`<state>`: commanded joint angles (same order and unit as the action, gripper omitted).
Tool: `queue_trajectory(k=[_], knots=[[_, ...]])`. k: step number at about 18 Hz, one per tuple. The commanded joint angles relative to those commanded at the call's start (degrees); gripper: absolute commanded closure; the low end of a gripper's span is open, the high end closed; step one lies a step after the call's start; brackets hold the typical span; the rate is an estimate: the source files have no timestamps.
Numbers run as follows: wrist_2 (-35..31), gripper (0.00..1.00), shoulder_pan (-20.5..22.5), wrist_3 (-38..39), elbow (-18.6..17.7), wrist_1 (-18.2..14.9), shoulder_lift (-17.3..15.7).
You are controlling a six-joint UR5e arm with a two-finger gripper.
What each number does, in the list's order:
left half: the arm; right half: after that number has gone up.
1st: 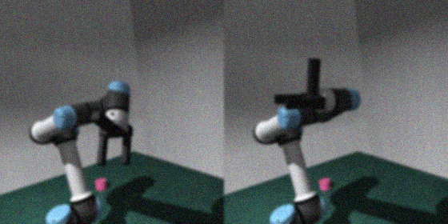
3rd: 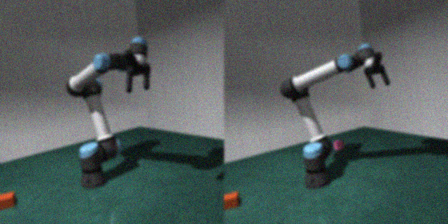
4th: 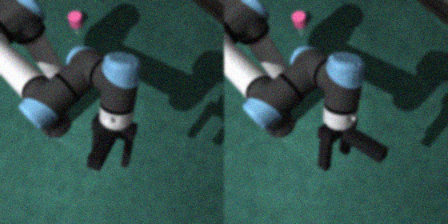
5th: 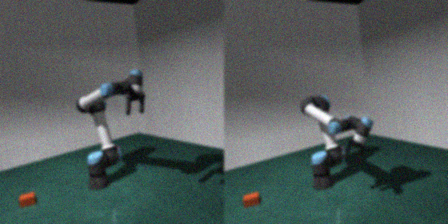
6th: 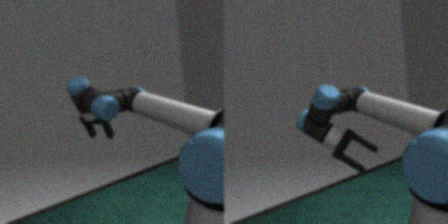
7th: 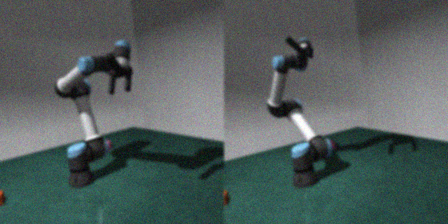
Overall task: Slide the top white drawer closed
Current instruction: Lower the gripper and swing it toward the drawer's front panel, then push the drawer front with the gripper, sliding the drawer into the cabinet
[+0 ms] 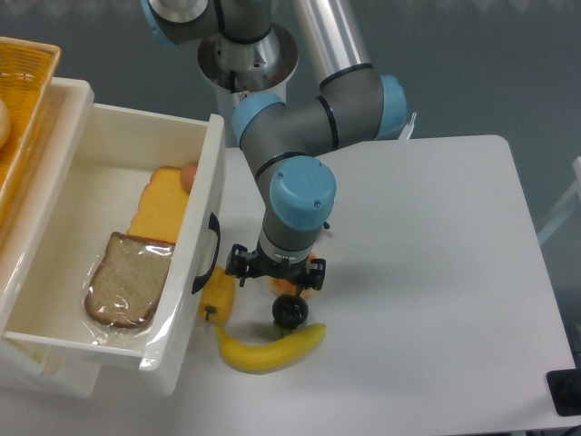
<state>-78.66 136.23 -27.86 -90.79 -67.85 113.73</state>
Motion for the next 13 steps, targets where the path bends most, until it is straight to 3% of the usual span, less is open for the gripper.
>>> queue_trajectory(k=[13], knots=[[0.6,0.0,-0.6,-0.1,0.0,-1.8,-1.1]])
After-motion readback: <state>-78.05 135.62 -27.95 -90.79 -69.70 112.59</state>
